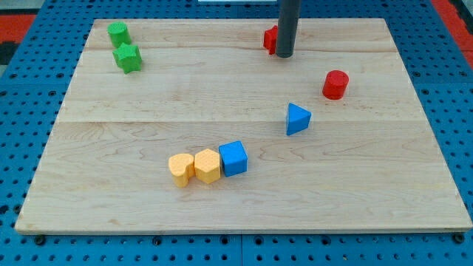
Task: Push the red circle to the center of the board
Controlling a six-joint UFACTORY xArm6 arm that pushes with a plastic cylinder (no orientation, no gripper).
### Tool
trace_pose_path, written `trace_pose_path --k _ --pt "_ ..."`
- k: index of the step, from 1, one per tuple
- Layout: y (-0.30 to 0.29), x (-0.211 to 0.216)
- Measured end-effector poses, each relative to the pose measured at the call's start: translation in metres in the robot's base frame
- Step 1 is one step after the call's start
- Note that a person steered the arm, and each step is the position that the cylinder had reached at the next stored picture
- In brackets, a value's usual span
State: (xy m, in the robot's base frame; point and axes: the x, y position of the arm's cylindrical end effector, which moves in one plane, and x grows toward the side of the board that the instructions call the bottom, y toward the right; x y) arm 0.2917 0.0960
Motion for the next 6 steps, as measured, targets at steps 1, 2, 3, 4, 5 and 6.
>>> trace_pose_path --k 1,2,3,4,5,6 --pt "0.110 0.004" --pt "0.155 0.054" --pt "0.115 0.081" --pt "0.034 0.080" --pt "-0.050 0.080" --pt "-0.088 0.103"
